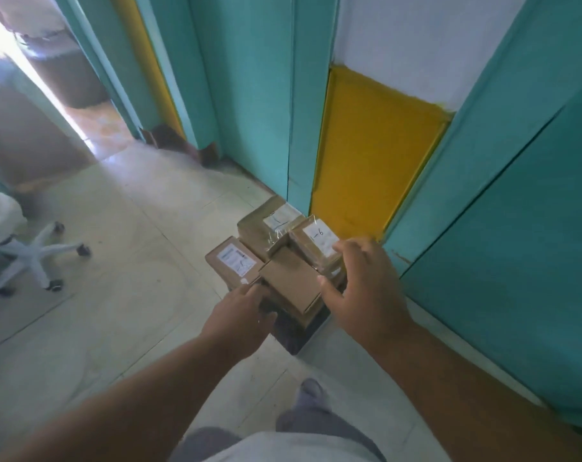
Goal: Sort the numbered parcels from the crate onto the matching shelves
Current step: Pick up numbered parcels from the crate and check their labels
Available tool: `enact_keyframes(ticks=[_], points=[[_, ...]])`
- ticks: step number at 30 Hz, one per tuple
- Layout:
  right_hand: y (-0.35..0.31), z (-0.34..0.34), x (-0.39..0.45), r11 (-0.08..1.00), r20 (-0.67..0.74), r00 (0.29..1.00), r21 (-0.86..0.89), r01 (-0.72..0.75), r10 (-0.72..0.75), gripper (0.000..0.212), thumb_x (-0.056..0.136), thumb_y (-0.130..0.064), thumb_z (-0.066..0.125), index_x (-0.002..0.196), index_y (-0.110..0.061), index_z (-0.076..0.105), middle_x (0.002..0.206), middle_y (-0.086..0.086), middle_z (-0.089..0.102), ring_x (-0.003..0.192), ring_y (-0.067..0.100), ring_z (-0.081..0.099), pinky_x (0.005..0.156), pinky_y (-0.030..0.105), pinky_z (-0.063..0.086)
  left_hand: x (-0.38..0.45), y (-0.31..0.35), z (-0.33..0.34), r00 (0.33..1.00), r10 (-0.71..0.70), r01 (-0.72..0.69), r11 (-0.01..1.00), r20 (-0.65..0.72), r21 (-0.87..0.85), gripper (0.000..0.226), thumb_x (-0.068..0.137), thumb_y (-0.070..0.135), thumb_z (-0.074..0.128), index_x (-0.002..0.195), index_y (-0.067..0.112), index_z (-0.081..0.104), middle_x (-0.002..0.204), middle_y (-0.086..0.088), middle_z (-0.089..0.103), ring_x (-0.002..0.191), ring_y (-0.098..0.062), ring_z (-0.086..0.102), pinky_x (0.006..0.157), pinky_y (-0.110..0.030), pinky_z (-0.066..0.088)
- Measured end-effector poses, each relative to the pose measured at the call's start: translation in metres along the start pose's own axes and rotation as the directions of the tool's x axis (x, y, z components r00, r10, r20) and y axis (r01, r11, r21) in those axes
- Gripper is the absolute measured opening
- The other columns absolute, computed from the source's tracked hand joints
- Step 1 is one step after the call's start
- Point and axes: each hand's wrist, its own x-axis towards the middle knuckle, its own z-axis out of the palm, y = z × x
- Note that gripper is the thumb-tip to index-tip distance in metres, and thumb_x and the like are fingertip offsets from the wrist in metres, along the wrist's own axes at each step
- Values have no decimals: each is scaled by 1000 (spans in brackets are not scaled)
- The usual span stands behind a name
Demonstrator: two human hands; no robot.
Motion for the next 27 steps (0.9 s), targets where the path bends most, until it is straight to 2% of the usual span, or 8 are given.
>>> enact_keyframes(ticks=[3, 6, 9, 12, 16, 21, 24, 27], points=[[-11, 29, 36, 999, 11, 999, -11, -50, 50, 48, 85, -31, 76, 123, -8, 59, 118, 13, 63, 104, 26, 60, 78, 33, 57, 33, -31, -13, 996, 25, -29, 999, 82, 45, 37, 95, 41, 57, 131, 32, 51, 125, 7, 61, 108, -14, 57, 83, -26, 52], [-22, 59, 65, 991, 5, 991, -21, -131, 131, 48, 84, -32, 75, 123, -8, 59, 115, 12, 63, 99, 24, 61, 75, 35, 59, 78, -67, -24, 986, 61, -77, 992, 153, 102, 42, 95, 42, 55, 135, 31, 48, 130, 6, 59, 114, -15, 56, 88, -27, 50], [-24, 101, 85, 972, -9, 975, -77, -224, 224, 46, 84, -31, 74, 121, -9, 57, 116, 13, 62, 104, 26, 60, 80, 37, 58, 138, -99, -16, 959, 113, -134, 989, 261, 61, 39, 96, 41, 55, 132, 27, 50, 126, 5, 60, 109, -14, 57, 81, -24, 47], [-17, 152, 93, 927, -7, 939, -152, -342, 345, 45, 84, -33, 72, 121, -11, 57, 121, 11, 59, 108, 27, 58, 85, 39, 55, 201, -126, 12, 904, 174, -189, 982, 391, -1, 38, 96, 39, 55, 130, 24, 51, 123, 2, 59, 99, -14, 55, 76, -27, 45], [-1, 207, 86, 823, 30, 829, -141, -550, 559, 44, 85, -29, 73, 123, -10, 60, 122, 12, 60, 109, 30, 58, 88, 40, 50, 255, -154, 47, 859, 142, -156, 988, 492, -12, 36, 93, 36, 57, 127, 24, 51, 116, 1, 60, 96, -16, 57, 80, -36, 52], [34, 278, 71, 717, 185, 693, -165, -677, 697, 41, 93, -31, 64, 129, -13, 57, 123, 10, 55, 112, 29, 53, 91, 38, 46, 300, -167, 98, 844, 48, -50, 999, 534, -12, 42, 94, 26, 54, 135, 23, 45, 112, 1, 54, 96, -21, 57, 83, -42, 54], [60, 316, 67, 677, 243, 635, -187, -711, 734, 44, 95, -37, 61, 133, -16, 53, 126, 9, 53, 115, 28, 52, 91, 38, 47, 315, -177, 127, 873, 4, 16, 999, 488, -36, 45, 93, 29, 55, 136, 24, 44, 122, -5, 57, 98, -24, 58, 85, -46, 55], [85, 343, 64, 554, 274, 506, -137, -821, 818, 57, 93, -45, 62, 141, -19, 47, 134, 10, 53, 120, 29, 53, 94, 41, 49, 319, -186, 146, 901, 26, -4, 999, 434, -52, 45, 94, 30, 54, 137, 25, 43, 123, -6, 58, 101, -24, 56, 85, -51, 56]])
